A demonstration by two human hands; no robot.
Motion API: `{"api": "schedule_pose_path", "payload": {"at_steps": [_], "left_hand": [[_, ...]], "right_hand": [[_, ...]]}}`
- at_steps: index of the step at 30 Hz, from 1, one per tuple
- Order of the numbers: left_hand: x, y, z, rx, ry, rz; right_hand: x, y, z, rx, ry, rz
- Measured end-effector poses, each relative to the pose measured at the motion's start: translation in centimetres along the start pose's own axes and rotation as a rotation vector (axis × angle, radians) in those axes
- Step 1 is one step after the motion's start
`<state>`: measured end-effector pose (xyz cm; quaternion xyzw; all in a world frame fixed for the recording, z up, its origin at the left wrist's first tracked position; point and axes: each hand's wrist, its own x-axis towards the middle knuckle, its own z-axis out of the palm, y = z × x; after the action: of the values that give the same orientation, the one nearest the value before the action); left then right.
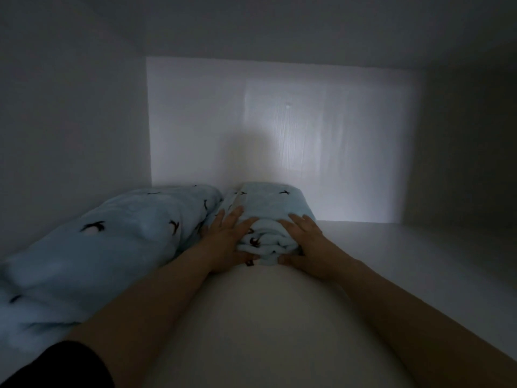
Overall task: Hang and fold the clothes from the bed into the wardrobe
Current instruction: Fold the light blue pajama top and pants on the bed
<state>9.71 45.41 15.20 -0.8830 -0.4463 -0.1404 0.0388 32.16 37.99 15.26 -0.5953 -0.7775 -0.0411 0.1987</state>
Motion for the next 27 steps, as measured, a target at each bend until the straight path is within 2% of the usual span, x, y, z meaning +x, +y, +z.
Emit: {"api": "schedule_pose_path", "payload": {"at_steps": [6,11,17,23,27], "left_hand": [[-2.1,3.3,-0.2,-0.172,0.103,-0.102],[-6.2,6.4,-2.1,-0.531,0.300,-0.058],[-11.9,9.8,-4.9,-0.667,0.555,-0.026],[-16.9,13.8,-4.8,-0.737,0.499,0.034],[-19.9,14.8,-5.8,-0.831,0.519,0.095]], "right_hand": [[-2.0,-0.5,-2.6,0.072,0.105,-0.052],[-5.8,-2.4,-4.7,0.262,0.194,-0.020],[-11.2,-4.3,-8.3,0.262,0.356,-0.003],[-17.0,-8.4,-9.9,0.441,0.392,0.047],[-20.8,-12.4,-10.9,0.451,0.444,0.104]]}}
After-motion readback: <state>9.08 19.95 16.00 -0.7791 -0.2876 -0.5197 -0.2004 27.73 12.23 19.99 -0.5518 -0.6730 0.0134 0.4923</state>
